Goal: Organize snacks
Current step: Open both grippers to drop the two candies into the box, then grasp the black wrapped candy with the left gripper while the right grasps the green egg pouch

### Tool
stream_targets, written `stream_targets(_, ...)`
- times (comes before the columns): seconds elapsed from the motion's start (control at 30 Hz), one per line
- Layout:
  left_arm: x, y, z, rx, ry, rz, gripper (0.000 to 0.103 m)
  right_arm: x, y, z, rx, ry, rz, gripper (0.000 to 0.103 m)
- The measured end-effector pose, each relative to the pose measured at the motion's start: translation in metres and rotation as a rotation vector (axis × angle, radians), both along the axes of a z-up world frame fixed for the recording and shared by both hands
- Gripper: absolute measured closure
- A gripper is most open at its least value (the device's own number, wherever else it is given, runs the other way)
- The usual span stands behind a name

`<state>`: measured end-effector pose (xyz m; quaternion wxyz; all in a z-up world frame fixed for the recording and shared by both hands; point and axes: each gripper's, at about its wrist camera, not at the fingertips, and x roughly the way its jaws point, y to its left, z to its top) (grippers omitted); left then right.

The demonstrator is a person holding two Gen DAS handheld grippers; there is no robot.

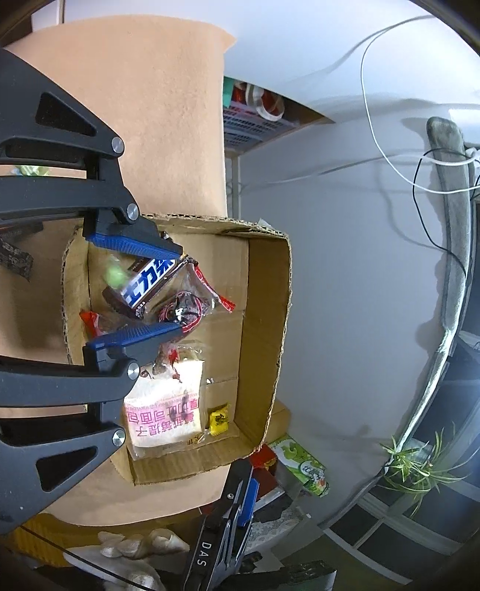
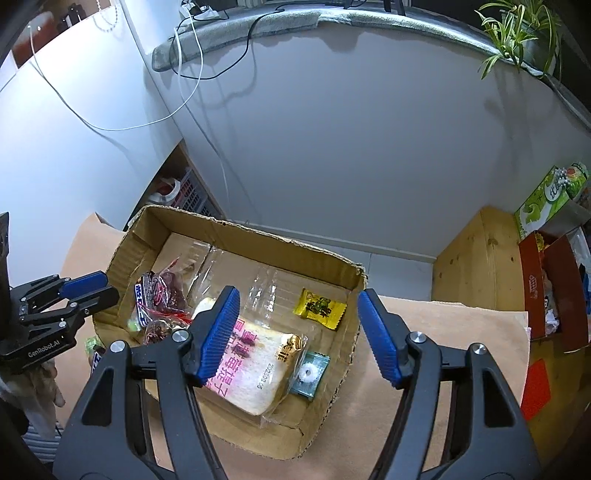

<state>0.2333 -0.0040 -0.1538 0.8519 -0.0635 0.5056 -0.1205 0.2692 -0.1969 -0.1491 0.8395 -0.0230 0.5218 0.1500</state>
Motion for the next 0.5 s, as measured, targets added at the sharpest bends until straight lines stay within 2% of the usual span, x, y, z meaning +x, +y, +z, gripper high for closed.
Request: stream_targets(0.5,-0.02,0.023,0.013,-0.014,-0.026,0.021,0.069,-0.038,0.007,0.019,0.018,-0.028,0.04,0.034)
